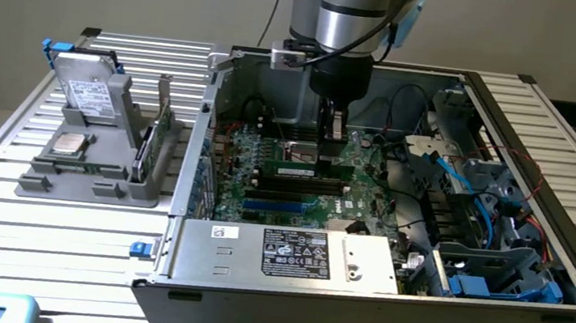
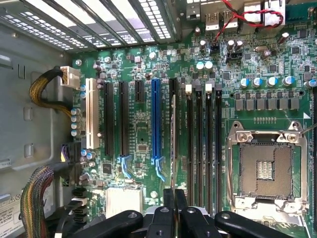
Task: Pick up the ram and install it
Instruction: 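Insert the ram into the slot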
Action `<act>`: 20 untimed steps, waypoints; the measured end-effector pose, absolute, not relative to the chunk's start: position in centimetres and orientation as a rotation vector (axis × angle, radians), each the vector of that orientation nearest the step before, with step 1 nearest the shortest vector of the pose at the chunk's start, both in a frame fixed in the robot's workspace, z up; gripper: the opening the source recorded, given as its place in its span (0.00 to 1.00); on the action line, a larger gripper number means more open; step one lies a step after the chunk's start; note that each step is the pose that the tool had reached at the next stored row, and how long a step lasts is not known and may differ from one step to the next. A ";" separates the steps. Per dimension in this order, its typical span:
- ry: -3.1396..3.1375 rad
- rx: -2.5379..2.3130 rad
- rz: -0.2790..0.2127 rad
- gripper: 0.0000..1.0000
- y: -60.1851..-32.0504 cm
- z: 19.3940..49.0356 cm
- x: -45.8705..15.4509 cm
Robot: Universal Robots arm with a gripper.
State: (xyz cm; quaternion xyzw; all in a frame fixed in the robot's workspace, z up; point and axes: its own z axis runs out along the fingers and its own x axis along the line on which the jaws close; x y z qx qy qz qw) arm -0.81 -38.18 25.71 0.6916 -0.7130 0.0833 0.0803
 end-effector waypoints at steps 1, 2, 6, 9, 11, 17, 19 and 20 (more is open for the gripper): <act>-2.132 2.068 0.249 0.12 -38.2 25.7 -0.8; -2.132 2.068 0.249 0.12 -38.2 25.7 -0.8; -2.131 2.068 0.248 0.12 -38.2 25.5 -0.8; -2.131 2.067 0.247 0.12 -38.0 25.3 -0.8; -2.131 2.068 0.247 0.12 -37.8 25.3 -0.8; -2.135 2.071 0.236 0.12 -37.5 25.1 -0.9; -2.137 2.073 0.231 0.12 -37.4 25.1 -1.0; -2.137 2.074 0.231 0.12 -37.4 25.1 -1.0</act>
